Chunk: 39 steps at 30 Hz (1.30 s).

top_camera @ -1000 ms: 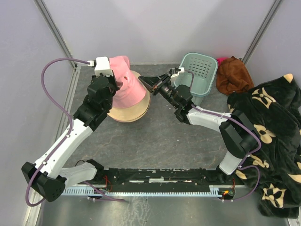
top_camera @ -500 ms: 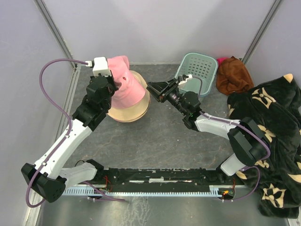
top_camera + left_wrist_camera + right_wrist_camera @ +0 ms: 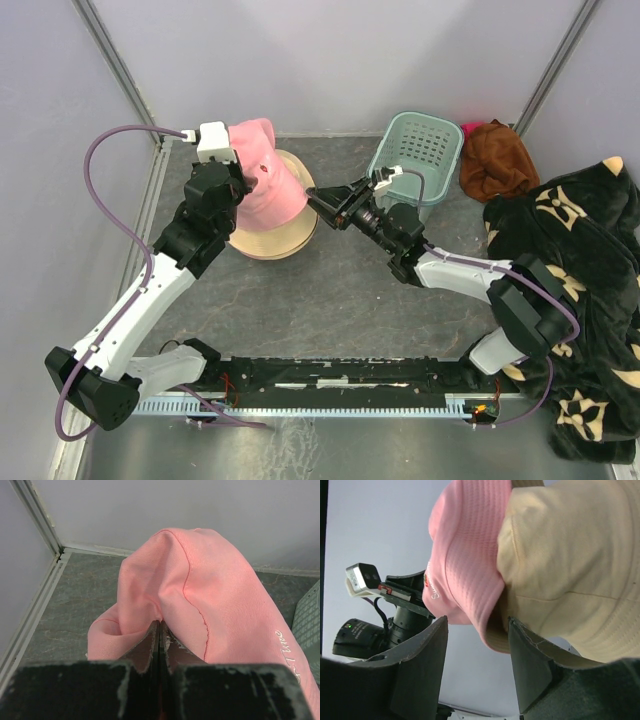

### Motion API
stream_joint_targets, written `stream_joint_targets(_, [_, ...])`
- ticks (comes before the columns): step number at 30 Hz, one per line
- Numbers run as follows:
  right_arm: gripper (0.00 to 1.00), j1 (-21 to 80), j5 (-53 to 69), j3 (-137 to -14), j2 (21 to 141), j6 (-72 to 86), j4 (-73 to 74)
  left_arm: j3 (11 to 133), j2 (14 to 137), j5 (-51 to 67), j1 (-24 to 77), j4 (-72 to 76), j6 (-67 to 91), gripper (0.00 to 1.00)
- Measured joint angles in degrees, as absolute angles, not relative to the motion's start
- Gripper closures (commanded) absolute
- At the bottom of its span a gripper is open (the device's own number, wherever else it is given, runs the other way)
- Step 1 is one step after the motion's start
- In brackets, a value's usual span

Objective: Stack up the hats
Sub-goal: Stack the hat on the hat.

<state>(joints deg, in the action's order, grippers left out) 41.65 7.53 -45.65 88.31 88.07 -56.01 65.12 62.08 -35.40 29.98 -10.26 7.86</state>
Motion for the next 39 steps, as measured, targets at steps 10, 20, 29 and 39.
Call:
stream_joint_targets(10, [0.4, 42.9, 7.5, -44.4, 87.8, 87.4, -55.9, 65.0, 62.1, -35.2, 30.0, -10.3, 7.9, 0.97])
stream_joint_targets(20, [0.41, 44.0, 7.5, -48.4, 90.8, 88.4, -58.3, 64.1, 61.1, -34.1, 30.0, -10.3, 8.0, 0.97])
stream_joint_targets(29, [0.42, 44.0, 6.5, -51.6, 97.8, 89.4, -64.1, 63.2, 60.2, -32.8, 30.0, -10.2, 8.1, 0.97])
stream_joint_targets(39, [0.43, 42.2, 6.5, -54.4, 99.0, 86.5, -65.4, 61.1, 58.4, -32.8, 29.6, -10.1, 8.1, 0.97])
